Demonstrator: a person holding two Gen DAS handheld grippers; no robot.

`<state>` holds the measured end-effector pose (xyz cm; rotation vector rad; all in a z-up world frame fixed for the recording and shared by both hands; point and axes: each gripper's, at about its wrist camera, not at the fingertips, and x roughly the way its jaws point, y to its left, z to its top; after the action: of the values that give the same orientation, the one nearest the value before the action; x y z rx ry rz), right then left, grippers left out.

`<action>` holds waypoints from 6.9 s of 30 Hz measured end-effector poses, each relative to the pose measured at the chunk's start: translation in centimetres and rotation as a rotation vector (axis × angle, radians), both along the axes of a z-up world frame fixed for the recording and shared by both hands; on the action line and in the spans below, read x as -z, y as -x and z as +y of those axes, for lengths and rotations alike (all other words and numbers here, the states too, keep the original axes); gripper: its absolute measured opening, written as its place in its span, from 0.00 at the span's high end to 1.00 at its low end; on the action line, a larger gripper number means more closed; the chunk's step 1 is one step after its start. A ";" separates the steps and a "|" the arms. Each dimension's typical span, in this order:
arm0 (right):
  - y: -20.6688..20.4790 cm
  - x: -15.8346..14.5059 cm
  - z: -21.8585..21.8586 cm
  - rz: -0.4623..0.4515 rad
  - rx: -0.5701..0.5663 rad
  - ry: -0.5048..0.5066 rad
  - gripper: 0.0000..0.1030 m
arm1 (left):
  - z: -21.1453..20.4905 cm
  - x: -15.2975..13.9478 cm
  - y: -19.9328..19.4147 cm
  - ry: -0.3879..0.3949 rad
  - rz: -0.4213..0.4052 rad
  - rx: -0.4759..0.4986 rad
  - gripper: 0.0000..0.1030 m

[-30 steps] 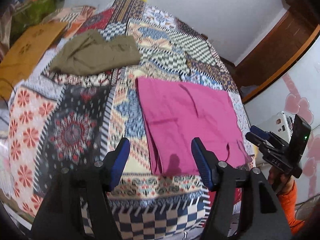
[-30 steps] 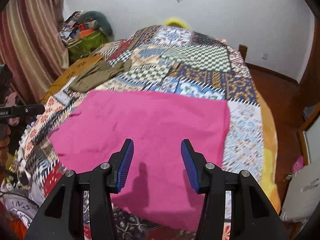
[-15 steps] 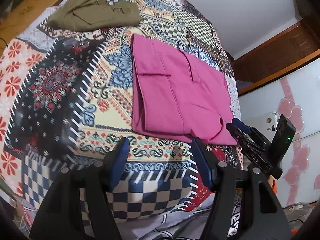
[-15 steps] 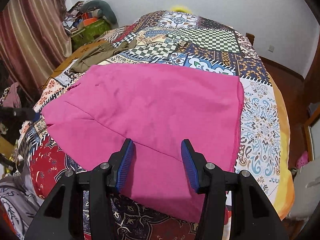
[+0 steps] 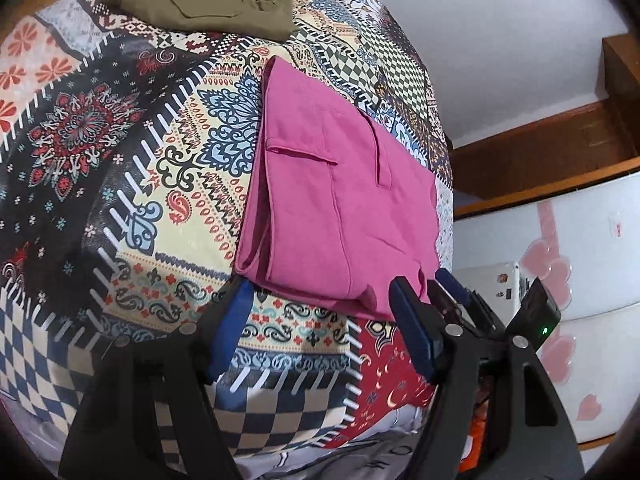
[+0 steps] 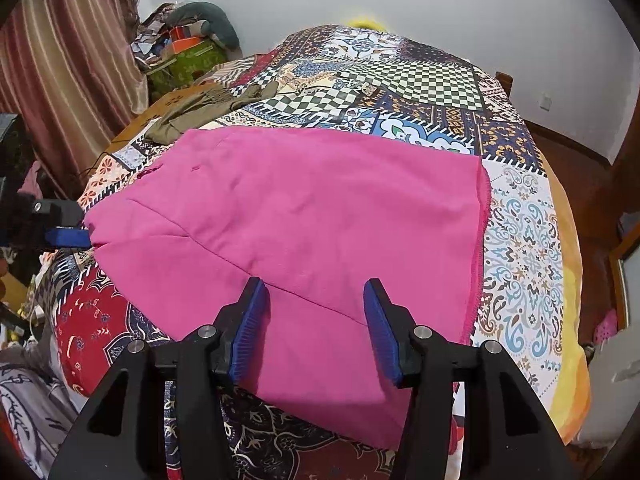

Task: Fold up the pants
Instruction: 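Grasp the pink trousers' edge with the left gripper, then lift the trousers with the left gripper and fold them over onto themselves, then lower the folded part onto the trousers and open the left gripper, then move the left gripper along the folded trousers' edge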

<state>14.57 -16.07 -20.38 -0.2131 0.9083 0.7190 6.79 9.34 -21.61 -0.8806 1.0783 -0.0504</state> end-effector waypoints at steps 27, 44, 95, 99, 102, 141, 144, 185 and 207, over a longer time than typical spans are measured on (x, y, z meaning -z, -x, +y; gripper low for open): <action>-0.5 0.3 0.1 0.027 0.008 -0.004 0.49 | -2.8 -0.8 -5.4 -0.362 -0.098 0.101 0.77; -1.1 -0.5 5.2 0.010 -0.085 0.031 0.49 | 1.2 -3.8 -1.9 -0.548 -0.190 0.030 0.83; -2.1 -0.8 1.5 0.110 0.028 0.015 0.49 | -8.7 -9.9 -3.4 -0.812 -0.420 0.396 0.85; -1.6 0.4 0.3 0.119 0.042 0.008 0.49 | -10.2 -9.8 -4.0 -0.804 -0.423 0.439 0.85; -1.5 0.4 0.0 0.110 0.044 -0.009 0.49 | -11.0 -9.7 -4.5 -0.784 -0.418 0.465 0.85; -1.1 -0.6 -3.0 0.120 0.114 -0.124 0.49 | -16.5 -3.8 -9.2 -0.536 -0.229 0.649 0.87; -1.0 -0.7 -3.0 0.115 0.113 -0.123 0.49 | -16.9 -3.7 -9.1 -0.555 -0.220 0.658 0.87; 0.2 -0.7 -0.9 0.110 0.067 -0.078 0.49 | -5.6 -1.9 -9.0 -0.626 -0.128 0.437 0.58; -5.8 2.4 -0.2 0.135 0.047 -0.028 0.49 | -8.2 -0.3 -8.5 -0.599 -0.095 0.483 0.57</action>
<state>20.34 -16.23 -22.78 -0.1190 1.0283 0.7080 15.26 1.15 -21.36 -0.0705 1.1106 -0.1600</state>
